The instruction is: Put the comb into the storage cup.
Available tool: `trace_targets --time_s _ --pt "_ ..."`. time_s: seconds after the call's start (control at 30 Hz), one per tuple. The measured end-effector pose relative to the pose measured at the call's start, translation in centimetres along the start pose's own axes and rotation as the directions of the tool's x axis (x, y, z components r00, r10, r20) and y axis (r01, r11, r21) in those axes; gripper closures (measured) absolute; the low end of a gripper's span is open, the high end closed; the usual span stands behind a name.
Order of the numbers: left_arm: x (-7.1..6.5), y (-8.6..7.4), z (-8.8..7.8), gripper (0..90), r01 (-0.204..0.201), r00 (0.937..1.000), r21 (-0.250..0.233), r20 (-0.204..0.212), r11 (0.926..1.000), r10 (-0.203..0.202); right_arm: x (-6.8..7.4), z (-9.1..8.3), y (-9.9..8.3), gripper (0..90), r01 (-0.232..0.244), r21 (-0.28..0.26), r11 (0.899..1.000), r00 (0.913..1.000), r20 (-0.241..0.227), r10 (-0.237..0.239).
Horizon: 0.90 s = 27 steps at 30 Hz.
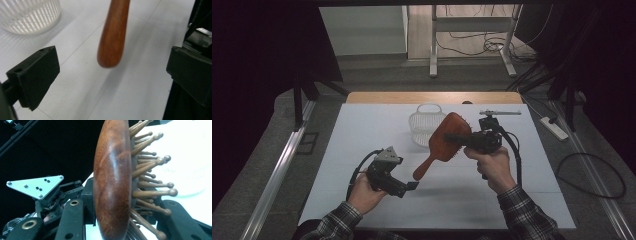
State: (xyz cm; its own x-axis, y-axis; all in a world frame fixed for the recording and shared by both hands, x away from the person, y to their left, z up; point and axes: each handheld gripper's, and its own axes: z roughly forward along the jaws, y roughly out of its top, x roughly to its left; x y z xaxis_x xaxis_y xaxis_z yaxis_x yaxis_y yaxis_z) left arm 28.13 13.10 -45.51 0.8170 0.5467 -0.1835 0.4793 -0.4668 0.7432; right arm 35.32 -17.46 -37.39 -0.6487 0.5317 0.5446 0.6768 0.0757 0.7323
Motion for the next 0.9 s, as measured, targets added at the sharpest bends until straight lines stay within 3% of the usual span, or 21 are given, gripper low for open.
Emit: trace_targets --time_s 0.53,0.9 --pt "0.3 -3.7 -3.2 0.0 0.025 0.9959 -0.016 -0.086 0.9996 -0.026 -0.6 -0.1 1.1 56.7 -0.015 -0.034 0.999 0.9998 0.015 0.015" --pt "0.9 -5.5 -4.8 0.0 0.064 0.9914 -0.032 -0.112 0.9974 -0.068 -0.7 -0.2 2.0 56.7 -0.012 -0.050 0.999 0.9995 0.030 0.013"
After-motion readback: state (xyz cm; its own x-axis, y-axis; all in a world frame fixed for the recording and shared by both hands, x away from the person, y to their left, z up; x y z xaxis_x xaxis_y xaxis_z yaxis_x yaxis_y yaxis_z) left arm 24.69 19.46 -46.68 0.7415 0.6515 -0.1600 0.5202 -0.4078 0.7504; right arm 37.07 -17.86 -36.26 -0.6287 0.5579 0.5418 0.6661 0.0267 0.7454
